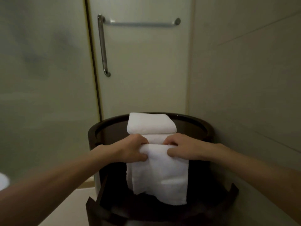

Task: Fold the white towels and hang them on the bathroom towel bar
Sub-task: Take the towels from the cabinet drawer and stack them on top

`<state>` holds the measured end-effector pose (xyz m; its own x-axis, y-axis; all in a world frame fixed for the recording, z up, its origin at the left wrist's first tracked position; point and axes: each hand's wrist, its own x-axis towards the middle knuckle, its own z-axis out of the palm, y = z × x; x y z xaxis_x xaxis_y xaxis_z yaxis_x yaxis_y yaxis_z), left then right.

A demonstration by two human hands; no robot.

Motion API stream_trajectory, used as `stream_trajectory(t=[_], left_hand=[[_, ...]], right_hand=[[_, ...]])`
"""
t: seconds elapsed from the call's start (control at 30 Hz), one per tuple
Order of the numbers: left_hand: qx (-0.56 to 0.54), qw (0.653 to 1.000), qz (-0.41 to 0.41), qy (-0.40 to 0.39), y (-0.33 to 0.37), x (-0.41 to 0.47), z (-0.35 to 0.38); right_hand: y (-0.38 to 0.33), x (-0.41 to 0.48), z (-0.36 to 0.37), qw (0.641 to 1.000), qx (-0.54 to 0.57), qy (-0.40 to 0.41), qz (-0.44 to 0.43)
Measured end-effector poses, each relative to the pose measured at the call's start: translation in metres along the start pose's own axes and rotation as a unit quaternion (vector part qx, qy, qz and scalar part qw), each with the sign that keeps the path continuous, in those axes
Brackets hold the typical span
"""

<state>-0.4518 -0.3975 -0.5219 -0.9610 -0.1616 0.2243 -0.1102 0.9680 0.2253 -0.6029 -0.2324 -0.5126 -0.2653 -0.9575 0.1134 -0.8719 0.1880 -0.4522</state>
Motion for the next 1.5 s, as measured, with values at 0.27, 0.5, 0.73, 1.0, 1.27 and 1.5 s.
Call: stream_trajectory(t=[0.27, 0.5, 0.73, 1.0, 1.27, 1.5], left_hand=[[0.014, 1.000, 0.016, -0.017, 0.014, 0.020, -0.046], [-0.059, 0.998, -0.007, 0.020, 0.033, 0.037, -0.116], [-0.007, 0.995, -0.009, 0.104, 0.025, 0.061, -0.171], [0.062, 0.957, 0.020, 0.281, 0.019, 0.094, -0.226], [0.159, 0.954, -0.038, 0.252, -0.031, 0.106, -0.101], [0.089, 0.985, -0.074, 0.125, -0.061, 0.074, -0.015]], right_hand=[[-0.012, -0.001, -0.029, 0.998, -0.045, -0.036, 0.006], [-0.040, 0.016, -0.097, 0.997, -0.060, 0.047, 0.027], [-0.059, 0.051, -0.144, 0.995, -0.007, 0.101, 0.002], [-0.067, 0.109, -0.181, 0.939, 0.001, 0.340, -0.055], [-0.012, 0.127, -0.087, 0.877, -0.315, 0.360, -0.036], [0.025, 0.100, -0.014, 0.898, -0.344, 0.265, -0.071]])
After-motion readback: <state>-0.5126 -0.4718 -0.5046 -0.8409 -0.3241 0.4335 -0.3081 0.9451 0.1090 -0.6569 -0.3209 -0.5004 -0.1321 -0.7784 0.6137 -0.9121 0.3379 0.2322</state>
